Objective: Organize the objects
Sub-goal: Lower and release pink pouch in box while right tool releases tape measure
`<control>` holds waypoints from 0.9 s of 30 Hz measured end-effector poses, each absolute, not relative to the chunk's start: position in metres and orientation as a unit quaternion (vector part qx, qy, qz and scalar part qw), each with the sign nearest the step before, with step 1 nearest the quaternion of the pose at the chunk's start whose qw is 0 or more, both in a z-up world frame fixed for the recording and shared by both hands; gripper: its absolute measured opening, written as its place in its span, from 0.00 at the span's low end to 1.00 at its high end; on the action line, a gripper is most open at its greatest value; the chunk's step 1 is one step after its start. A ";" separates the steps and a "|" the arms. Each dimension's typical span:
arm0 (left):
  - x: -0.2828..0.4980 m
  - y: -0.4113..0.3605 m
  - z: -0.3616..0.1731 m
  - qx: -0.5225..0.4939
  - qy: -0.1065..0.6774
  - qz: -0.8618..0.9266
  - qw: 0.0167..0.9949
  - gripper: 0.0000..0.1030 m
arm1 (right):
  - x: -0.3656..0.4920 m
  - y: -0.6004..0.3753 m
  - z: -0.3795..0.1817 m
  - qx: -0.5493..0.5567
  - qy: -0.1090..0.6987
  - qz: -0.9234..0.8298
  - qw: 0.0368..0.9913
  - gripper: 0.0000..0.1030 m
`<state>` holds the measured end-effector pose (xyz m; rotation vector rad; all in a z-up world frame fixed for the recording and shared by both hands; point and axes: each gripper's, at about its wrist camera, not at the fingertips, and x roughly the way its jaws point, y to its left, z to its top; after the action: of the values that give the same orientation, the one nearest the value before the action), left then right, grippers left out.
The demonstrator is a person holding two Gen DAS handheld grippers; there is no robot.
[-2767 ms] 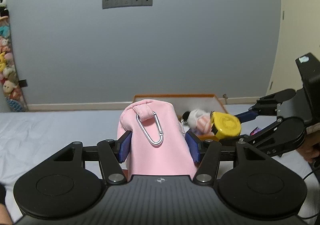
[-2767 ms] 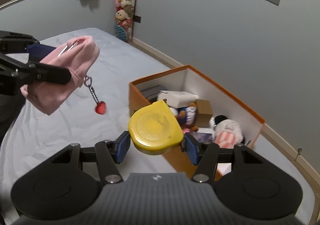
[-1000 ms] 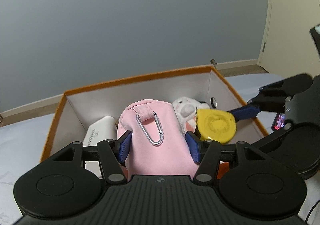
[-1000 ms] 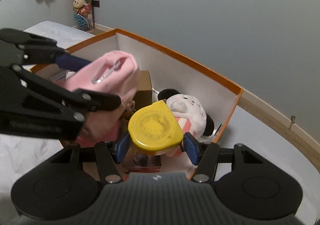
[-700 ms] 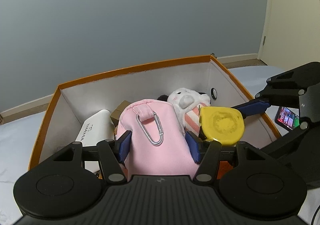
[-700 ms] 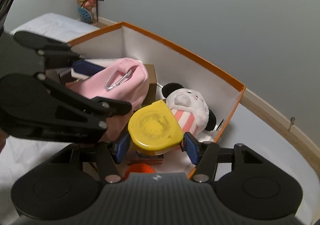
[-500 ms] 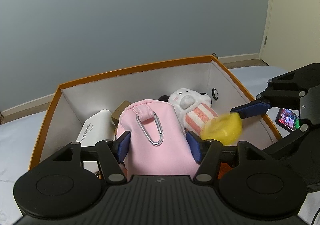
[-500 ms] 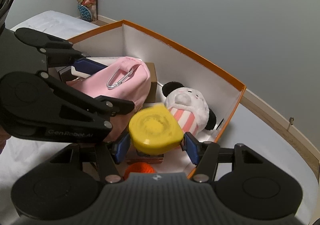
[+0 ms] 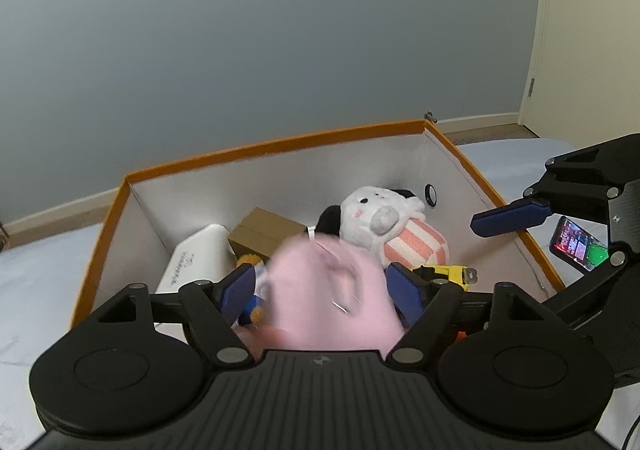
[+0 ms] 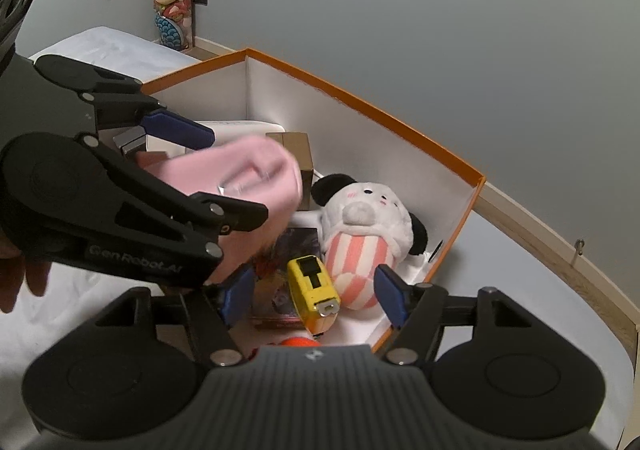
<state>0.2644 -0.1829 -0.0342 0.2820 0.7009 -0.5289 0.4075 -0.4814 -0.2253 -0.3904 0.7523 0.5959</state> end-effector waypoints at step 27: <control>0.236 -0.170 0.012 0.128 0.286 -0.234 0.920 0.86 | 0.380 -0.489 -0.184 -0.166 0.331 0.277 0.886 0.67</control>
<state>0.2365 -0.1697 0.0119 0.2634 0.5871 -0.4808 0.3803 -0.4889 -0.1836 -0.3451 0.6885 0.5769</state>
